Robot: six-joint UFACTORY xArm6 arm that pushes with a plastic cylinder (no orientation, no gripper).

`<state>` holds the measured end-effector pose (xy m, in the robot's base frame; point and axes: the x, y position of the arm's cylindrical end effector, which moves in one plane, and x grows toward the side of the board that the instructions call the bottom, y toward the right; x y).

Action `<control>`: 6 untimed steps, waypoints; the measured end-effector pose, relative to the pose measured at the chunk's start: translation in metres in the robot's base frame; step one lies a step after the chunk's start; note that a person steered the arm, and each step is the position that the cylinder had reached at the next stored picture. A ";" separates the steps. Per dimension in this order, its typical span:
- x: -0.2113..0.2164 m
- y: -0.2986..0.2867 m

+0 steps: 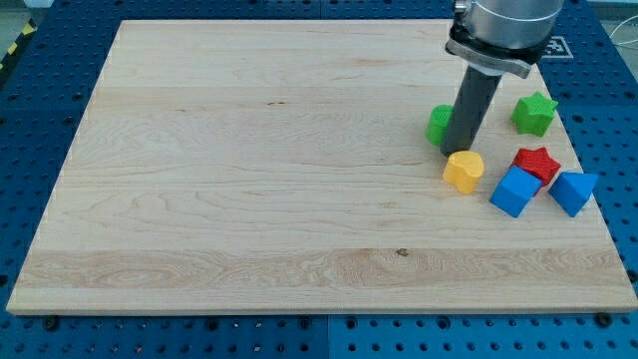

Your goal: Point at the blue triangle

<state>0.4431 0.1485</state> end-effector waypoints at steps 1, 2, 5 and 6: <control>-0.008 -0.013; -0.008 -0.006; -0.013 0.116; 0.006 0.133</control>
